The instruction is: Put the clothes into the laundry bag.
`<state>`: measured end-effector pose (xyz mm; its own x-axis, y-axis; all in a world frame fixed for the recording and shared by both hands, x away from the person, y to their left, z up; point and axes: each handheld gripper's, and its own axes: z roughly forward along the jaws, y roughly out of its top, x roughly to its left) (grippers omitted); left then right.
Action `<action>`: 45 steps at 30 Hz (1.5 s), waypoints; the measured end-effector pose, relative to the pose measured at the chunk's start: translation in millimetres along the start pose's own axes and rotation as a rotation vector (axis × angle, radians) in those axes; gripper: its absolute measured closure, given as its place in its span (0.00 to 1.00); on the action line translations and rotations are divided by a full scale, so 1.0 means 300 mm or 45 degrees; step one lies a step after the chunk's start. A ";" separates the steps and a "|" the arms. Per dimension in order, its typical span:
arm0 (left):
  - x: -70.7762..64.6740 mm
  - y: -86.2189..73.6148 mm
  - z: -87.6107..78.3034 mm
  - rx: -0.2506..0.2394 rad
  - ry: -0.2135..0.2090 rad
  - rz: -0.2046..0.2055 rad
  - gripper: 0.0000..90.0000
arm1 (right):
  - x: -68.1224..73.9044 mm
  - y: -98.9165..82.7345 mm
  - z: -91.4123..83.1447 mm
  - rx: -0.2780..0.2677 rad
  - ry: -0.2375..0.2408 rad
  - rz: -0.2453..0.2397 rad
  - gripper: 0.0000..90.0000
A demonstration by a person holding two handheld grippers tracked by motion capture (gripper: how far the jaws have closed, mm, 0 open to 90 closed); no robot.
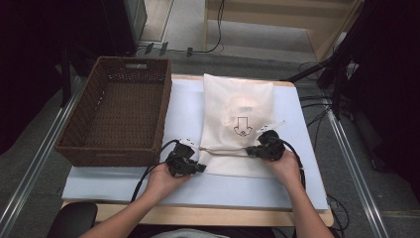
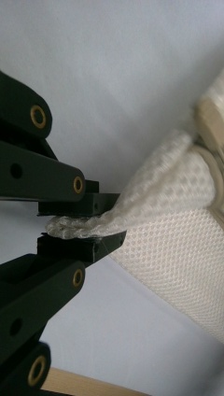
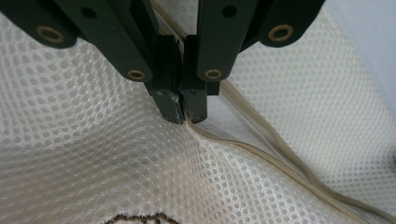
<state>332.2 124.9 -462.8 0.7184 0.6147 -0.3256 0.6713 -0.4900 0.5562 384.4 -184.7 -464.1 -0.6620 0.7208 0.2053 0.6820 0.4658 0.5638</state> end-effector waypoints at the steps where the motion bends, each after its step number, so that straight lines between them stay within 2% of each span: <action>1: 0.002 0.001 0.001 -0.001 -0.010 -0.020 0.92 | -0.003 -0.001 0.000 -0.002 0.002 -0.001 0.98; 4: 0.003 0.001 0.000 -0.004 -0.023 -0.024 0.90 | 0.005 0.001 0.000 0.004 0.007 -0.018 0.97; 5: 0.007 0.003 0.000 -0.002 -0.038 -0.050 0.89 | 0.010 0.003 0.001 0.001 0.012 -0.020 0.96; 8: 0.020 0.006 -0.004 -0.007 -0.070 -0.079 0.85 | 0.025 0.010 0.006 -0.005 0.033 -0.058 0.93; 13: 0.019 0.016 -0.025 -0.040 -0.085 -0.085 0.79 | 0.038 0.017 0.004 -0.015 0.053 -0.071 0.86; 16: 0.007 0.028 -0.041 -0.047 -0.060 -0.053 0.73 | 0.040 0.021 -0.006 -0.046 0.067 -0.108 0.80; 18: 0.001 0.033 -0.046 -0.063 -0.049 -0.030 0.69 | 0.044 0.024 -0.011 -0.052 0.069 -0.111 0.76; 23: -0.004 0.046 -0.058 -0.094 -0.014 -0.023 0.53 | 0.056 0.032 -0.034 -0.091 0.079 -0.141 0.70; 26: -0.017 0.055 -0.077 -0.104 0.001 -0.007 0.49 | 0.057 0.037 -0.050 -0.115 0.091 -0.136 0.68; 29: -0.035 0.066 -0.104 -0.113 0.022 0.029 0.47 | 0.054 0.040 -0.066 -0.142 0.092 -0.135 0.67; 37: -0.066 0.057 -0.178 -0.168 -0.002 0.036 0.45 | 0.061 0.052 -0.110 -0.205 0.079 -0.125 0.64; 45: -0.068 0.058 -0.195 -0.176 0.012 0.063 0.44 | 0.055 0.058 -0.150 -0.245 0.040 -0.121 0.61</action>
<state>318.6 140.0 -401.8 0.7480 0.5978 -0.2883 0.6029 -0.4303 0.6719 371.5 -187.7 -414.9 -0.7321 0.6604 0.1669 0.5460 0.4225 0.7234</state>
